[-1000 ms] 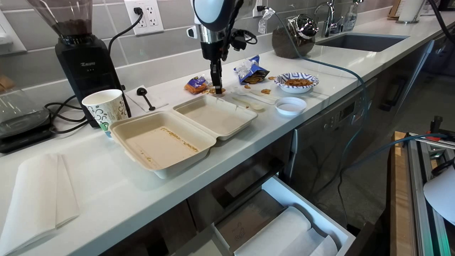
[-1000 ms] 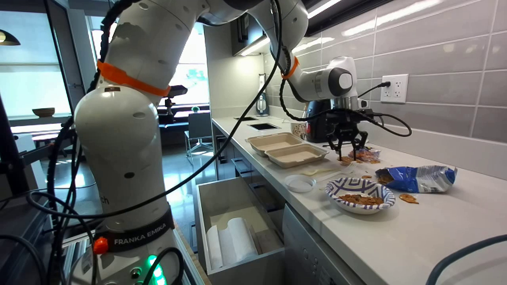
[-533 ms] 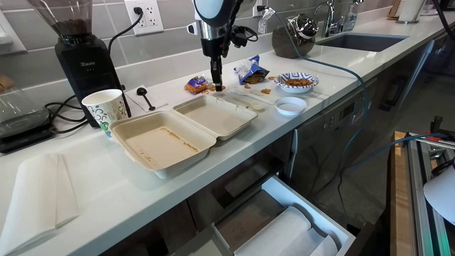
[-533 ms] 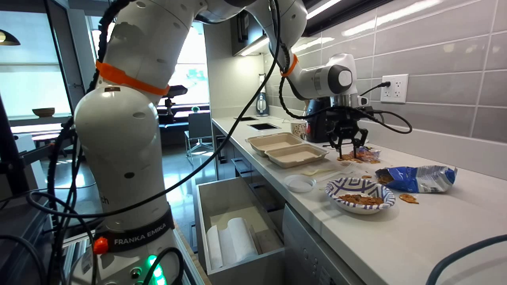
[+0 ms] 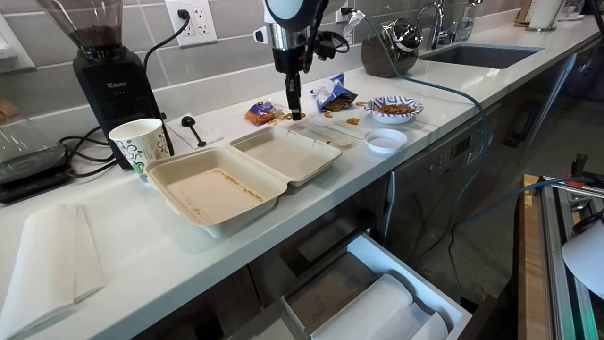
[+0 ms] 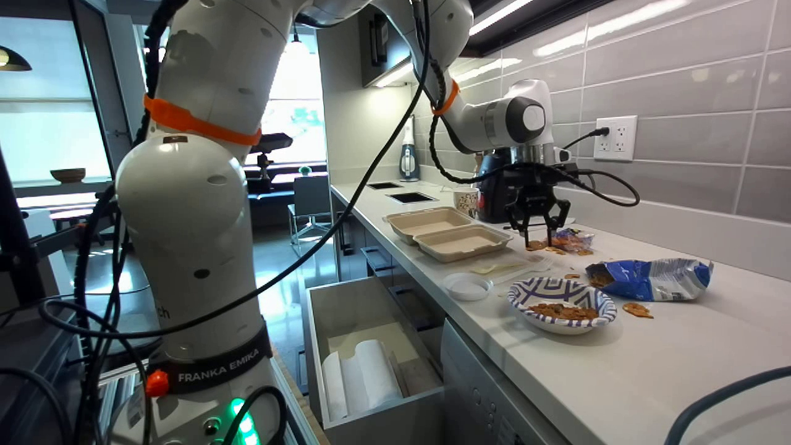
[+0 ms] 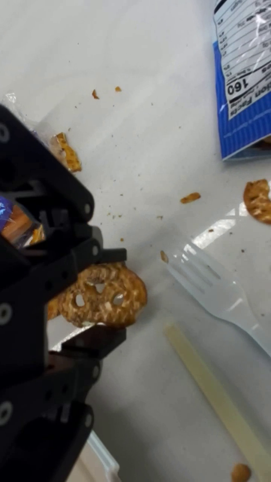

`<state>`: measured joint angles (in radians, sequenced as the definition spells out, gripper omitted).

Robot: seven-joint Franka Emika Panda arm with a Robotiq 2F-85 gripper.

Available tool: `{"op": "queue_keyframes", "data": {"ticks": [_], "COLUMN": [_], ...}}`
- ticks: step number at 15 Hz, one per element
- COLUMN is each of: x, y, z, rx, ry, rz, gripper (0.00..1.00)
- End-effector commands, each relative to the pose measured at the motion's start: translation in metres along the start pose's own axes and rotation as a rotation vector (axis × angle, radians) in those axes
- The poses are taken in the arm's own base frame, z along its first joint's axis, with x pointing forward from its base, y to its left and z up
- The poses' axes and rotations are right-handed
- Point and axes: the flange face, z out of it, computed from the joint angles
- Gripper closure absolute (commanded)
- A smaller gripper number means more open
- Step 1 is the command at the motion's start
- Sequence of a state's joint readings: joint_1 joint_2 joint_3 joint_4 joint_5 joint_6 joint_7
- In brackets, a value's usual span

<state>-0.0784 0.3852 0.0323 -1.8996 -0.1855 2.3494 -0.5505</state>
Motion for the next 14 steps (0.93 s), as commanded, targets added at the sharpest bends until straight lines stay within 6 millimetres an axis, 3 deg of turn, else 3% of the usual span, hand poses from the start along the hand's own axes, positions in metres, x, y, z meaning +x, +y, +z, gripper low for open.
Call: {"op": "queue_keyframes", "data": {"ticks": [1,14], "x": [-0.014,-0.038], "y": [-0.012,-0.051], "z": [-0.006,-0.006], "rx": [0.002,0.013], "ry": [-0.013,-0.028], "rz": [0.014,0.070], "gripper": [0.58,0.57]}}
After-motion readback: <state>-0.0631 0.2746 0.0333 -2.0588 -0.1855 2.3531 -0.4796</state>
